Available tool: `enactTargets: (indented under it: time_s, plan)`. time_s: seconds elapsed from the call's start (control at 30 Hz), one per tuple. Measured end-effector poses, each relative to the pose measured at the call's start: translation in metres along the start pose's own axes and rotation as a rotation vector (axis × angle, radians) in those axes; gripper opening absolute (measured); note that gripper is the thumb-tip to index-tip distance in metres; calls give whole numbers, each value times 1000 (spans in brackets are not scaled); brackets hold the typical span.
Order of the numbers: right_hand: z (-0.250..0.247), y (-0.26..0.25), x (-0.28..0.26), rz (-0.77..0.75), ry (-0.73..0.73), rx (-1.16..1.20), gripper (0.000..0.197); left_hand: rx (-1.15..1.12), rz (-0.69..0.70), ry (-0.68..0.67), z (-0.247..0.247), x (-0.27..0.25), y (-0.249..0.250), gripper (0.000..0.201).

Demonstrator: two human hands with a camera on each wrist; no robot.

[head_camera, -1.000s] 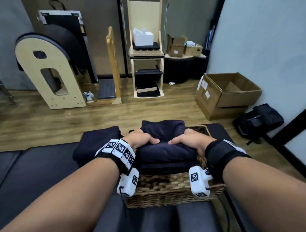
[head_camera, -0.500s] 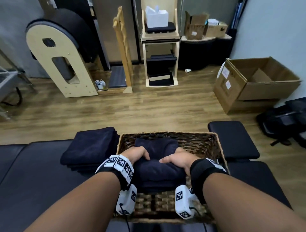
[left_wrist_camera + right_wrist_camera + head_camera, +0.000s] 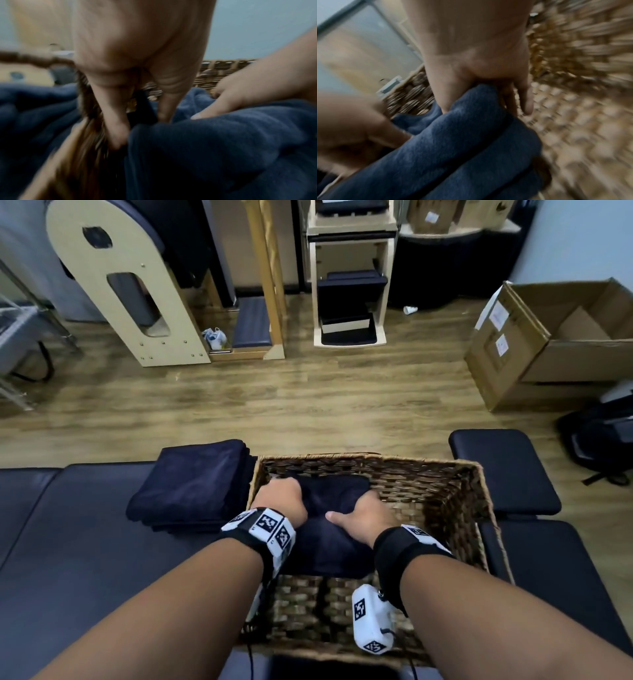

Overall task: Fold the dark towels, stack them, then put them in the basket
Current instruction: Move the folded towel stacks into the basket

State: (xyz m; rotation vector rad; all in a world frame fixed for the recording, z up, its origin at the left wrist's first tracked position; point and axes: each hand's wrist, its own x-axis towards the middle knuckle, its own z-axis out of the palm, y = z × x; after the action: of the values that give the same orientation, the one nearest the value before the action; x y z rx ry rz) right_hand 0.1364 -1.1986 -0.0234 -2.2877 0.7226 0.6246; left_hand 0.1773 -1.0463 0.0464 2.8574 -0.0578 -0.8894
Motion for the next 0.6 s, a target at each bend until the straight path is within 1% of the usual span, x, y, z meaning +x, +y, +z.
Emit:
enactTargets:
  time_s: [0.07,0.13,0.17,0.23,0.27,0.33,0.37,0.4,0.43,0.47,0.53,0.6]
  plan:
    - [-15,-9,-9,-77,57,-241,94,142,82,92,-5,-4,9,25]
    - [-28,-16,-14,-152,103,-384,85,126,92,132,-9,-6,14,27]
    - [-34,-16,-16,-167,120,-414,80,114,82,128,-10,-6,15,30]
    - [-42,-14,-20,-158,159,-418,78,130,59,66,-7,-6,14,39]
    - [-44,-11,-23,-181,175,-399,76,143,45,-3,-4,-6,14,48]
    - [-41,-3,-25,-313,139,-363,65,145,7,-156,2,-8,13,69]
    - [-40,0,-25,-393,70,-358,63,143,-14,-213,4,-9,13,76]
    - [-37,3,-23,-448,-20,-369,67,143,-31,-255,4,-9,13,80]
    - [-36,4,-22,-462,-110,-403,74,145,-46,-288,4,-10,13,85]
    - [-34,6,-19,-457,-169,-451,82,148,-54,-310,5,-11,14,90]
    - [-30,9,-16,-437,-193,-566,97,166,-40,-329,5,-16,15,98]
    - [-27,9,-18,-425,-164,-620,101,192,-3,-325,3,-23,16,98]
